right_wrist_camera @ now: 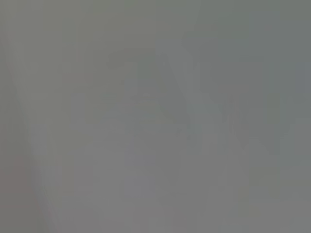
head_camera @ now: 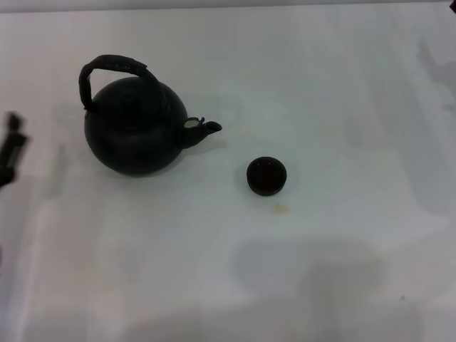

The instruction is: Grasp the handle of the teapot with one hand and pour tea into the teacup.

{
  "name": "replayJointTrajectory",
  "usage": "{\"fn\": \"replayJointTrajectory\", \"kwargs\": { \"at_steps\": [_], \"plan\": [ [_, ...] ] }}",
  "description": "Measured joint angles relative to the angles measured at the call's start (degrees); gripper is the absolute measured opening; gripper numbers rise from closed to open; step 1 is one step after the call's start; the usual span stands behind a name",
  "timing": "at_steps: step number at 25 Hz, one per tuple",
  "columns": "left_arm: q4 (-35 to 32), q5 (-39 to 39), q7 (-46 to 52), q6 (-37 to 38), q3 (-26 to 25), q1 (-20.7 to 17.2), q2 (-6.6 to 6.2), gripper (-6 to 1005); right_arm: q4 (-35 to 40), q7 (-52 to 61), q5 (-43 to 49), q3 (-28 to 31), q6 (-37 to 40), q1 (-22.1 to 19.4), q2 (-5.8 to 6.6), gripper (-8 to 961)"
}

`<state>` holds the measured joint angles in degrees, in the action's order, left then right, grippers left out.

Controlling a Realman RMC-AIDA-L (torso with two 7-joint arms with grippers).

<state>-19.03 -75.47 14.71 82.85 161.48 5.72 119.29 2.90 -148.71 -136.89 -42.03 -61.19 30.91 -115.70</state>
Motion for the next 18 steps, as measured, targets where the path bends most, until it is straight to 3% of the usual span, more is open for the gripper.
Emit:
{"fn": "replayJointTrajectory", "kwargs": {
  "at_steps": [4,11,18],
  "plan": [
    [5.3,-7.2,5.1,-0.3,0.0,0.4,-0.13,886,-0.2,0.0,0.0,-0.9,0.0,-0.2,-0.08,865],
    [11.6,-7.9,10.8,-3.6,0.0,4.3,-0.29,885,-0.3,-0.3,0.1,-0.9,0.2,-0.2,-0.14,865],
    [13.2,-8.1,10.9,-7.2,0.0,7.6,-0.37,885,-0.4,-0.6,0.1,-1.0,0.3,-1.1,-0.02,865]
  ]
}}
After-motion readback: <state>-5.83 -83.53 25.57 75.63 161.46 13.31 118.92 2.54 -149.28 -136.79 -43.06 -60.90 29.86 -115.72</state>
